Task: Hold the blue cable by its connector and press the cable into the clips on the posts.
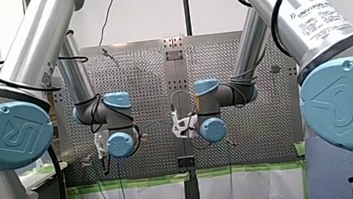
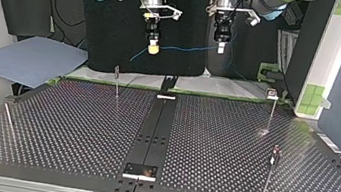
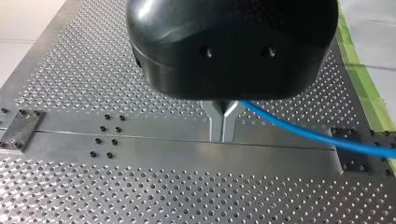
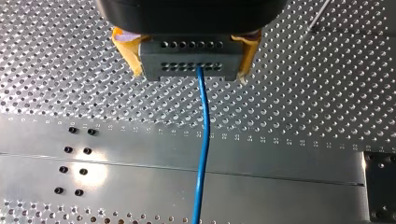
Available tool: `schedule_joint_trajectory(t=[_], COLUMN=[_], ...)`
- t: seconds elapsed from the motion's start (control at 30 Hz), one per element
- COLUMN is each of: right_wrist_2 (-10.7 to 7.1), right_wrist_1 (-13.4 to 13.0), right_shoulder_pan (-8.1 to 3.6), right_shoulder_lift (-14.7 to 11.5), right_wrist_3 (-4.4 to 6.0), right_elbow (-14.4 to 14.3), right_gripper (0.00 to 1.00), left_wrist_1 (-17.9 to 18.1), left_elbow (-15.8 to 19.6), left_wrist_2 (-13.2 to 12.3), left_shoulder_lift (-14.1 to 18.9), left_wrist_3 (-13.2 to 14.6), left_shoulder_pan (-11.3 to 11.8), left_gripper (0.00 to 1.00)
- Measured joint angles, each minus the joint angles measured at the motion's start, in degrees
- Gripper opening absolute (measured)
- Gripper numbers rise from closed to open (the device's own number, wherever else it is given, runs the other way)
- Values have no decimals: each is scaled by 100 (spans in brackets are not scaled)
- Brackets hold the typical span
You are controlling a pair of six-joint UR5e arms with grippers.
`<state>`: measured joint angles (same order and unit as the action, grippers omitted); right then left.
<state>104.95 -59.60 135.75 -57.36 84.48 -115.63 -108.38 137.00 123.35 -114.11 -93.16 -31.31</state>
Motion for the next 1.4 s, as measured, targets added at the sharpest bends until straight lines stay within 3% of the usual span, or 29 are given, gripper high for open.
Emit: schedule_joint_trajectory(t=[1.4], right_wrist_2=[0], right_wrist_1=[9], right_shoulder_pan=[0], right_shoulder_lift=[-9], right_wrist_3=[0], right_elbow=[0], right_gripper=[0], left_wrist_1=[-62], left_elbow=[113], left_wrist_2=[-9], left_shoulder_lift=[-26], left_wrist_3=[-26], left_shoulder_pan=[-26], left_gripper=[0])
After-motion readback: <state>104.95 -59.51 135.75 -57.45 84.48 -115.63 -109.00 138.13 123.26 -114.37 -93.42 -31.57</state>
